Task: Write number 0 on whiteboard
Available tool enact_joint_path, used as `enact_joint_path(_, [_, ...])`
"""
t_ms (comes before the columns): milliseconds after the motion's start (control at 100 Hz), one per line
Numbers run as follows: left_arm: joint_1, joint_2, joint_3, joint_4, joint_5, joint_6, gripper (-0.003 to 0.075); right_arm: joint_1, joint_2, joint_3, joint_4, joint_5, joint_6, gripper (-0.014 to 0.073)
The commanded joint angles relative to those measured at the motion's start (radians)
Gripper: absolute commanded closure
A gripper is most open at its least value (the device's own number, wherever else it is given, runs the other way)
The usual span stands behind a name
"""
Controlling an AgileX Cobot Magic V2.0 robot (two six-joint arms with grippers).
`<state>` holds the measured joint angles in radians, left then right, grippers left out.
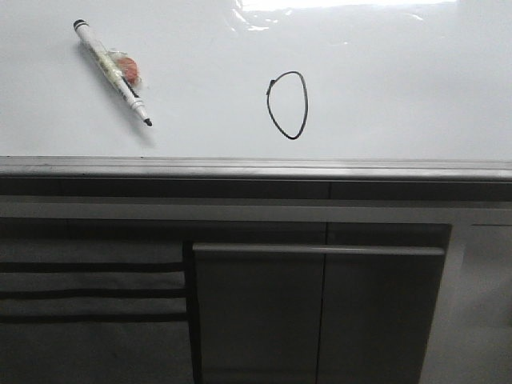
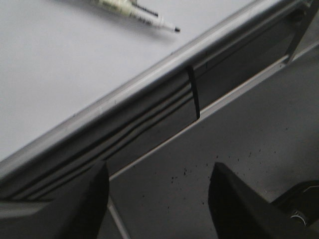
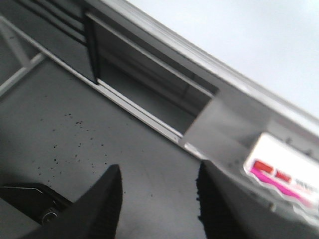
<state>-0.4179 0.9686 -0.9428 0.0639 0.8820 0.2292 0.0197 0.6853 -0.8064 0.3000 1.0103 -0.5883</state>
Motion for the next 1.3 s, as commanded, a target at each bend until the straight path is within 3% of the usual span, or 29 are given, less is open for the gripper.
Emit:
enact_joint_path(0, [0.002, -0.094, -0.022, 0.066, 0.039, -0.123, 0.0312, -0.006, -0.002, -0.021, -0.15, -0.057, 0.301, 0.0283])
enact_joint_path(80, [0.002, -0.191, 0.014, 0.112, -0.01, -0.257, 0.0312, -0.006, -0.019, -0.001, -0.182, -0.118, 0.448, 0.0284])
enact_joint_path(200, [0.002, -0.342, 0.138, 0.124, -0.253, -0.311, 0.0358, -0.006, -0.094, 0.09, -0.107, -0.346, 0.448, 0.0332])
enact_joint_path(260, [0.002, -0.398, 0.191, 0.124, -0.376, -0.32, 0.0437, -0.006, -0.127, 0.146, -0.09, -0.453, 0.425, 0.0423])
enact_joint_path(370, [0.002, -0.464, 0.307, 0.132, -0.569, -0.32, 0.0651, -0.006, -0.182, 0.259, -0.092, -0.735, 0.423, 0.0666])
enact_joint_path(440, [0.002, -0.479, 0.349, 0.127, -0.597, -0.32, 0.0741, -0.006, -0.188, 0.314, -0.092, -0.858, 0.423, 0.0666])
enact_joint_path(470, [0.002, -0.479, 0.363, 0.127, -0.597, -0.32, 0.0738, -0.006, -0.188, 0.33, -0.092, -0.899, 0.423, 0.0666])
enact_joint_path(870, [0.002, -0.493, 0.518, 0.127, -0.597, -0.32, 0.0741, -0.006, -0.188, 0.399, -0.092, -0.918, 0.423, 0.0666])
enact_joint_path(1100, [0.15, -0.737, 0.657, 0.164, -0.616, -0.32, 0.0741, -0.006, -0.188, 0.399, -0.092, -0.918, 0.423, 0.0666])
enact_joint_path(1290, [0.254, -0.919, 0.796, 0.095, -0.647, -0.322, 0.0741, -0.006, -0.188, 0.399, -0.092, -0.918, 0.423, 0.0666])
